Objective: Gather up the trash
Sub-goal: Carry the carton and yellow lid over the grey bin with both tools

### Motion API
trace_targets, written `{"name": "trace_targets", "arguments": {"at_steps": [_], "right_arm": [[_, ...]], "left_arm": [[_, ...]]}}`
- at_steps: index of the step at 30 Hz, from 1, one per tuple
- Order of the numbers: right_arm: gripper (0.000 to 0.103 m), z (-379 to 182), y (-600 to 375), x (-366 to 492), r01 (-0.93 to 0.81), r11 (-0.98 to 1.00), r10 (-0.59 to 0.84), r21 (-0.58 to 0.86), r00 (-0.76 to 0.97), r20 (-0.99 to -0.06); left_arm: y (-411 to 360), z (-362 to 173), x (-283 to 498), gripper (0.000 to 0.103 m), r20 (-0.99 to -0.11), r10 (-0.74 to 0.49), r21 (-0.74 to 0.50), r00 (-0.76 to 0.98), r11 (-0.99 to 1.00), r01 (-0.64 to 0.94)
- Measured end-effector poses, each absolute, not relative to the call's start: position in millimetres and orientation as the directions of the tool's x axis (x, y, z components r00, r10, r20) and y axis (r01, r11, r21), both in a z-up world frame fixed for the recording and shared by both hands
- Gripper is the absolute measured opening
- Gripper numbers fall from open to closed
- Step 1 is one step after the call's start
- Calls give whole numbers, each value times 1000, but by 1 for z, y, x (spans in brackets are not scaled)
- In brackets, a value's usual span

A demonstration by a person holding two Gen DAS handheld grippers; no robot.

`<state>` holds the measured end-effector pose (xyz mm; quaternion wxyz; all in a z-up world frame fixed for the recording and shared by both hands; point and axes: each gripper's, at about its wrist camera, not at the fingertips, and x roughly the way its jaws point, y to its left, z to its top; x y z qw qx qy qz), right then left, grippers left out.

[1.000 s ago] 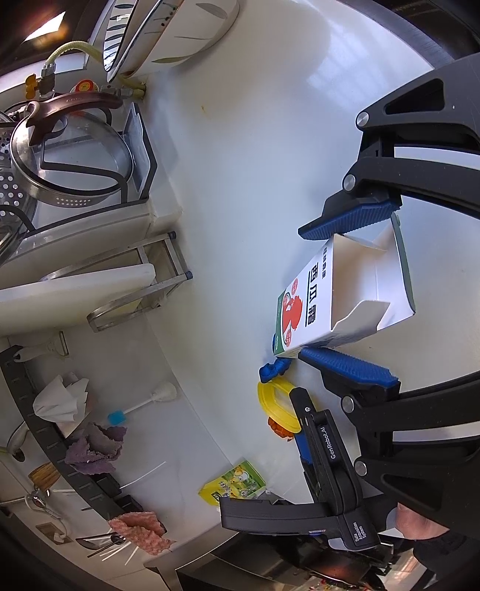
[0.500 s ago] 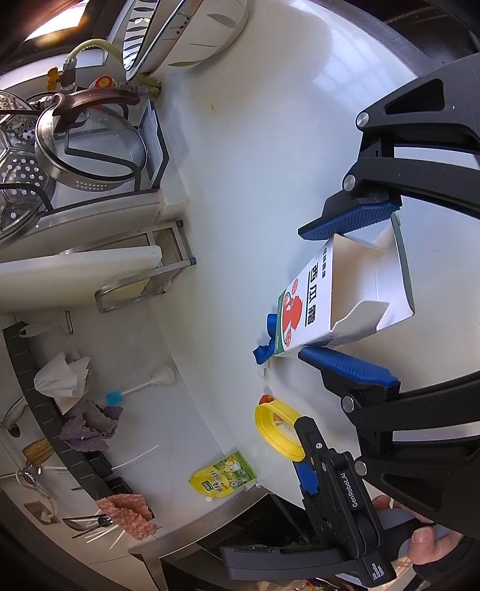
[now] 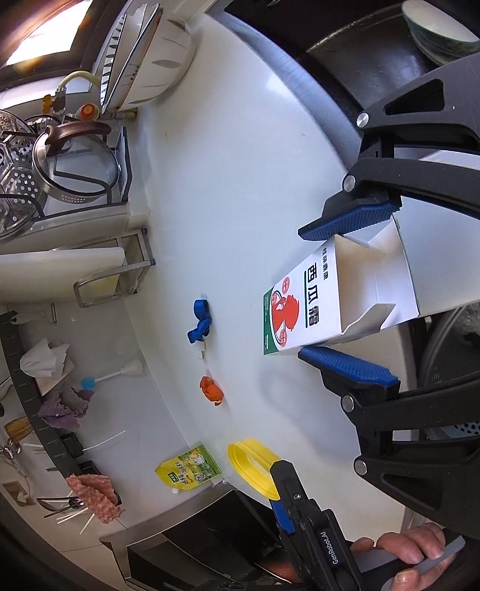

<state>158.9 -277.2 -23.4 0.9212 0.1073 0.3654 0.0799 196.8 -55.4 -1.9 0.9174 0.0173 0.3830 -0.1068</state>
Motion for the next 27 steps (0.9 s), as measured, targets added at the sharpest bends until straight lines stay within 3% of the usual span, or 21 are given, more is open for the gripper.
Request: {"name": "trace_targets", "arguments": {"at_steps": [27], "right_arm": [[57,-16,-228,-19,-48,972,184,228,760,-623]], "left_arm": [[-25,-16,29,63,-699,-241,-52,673,956,288]]}}
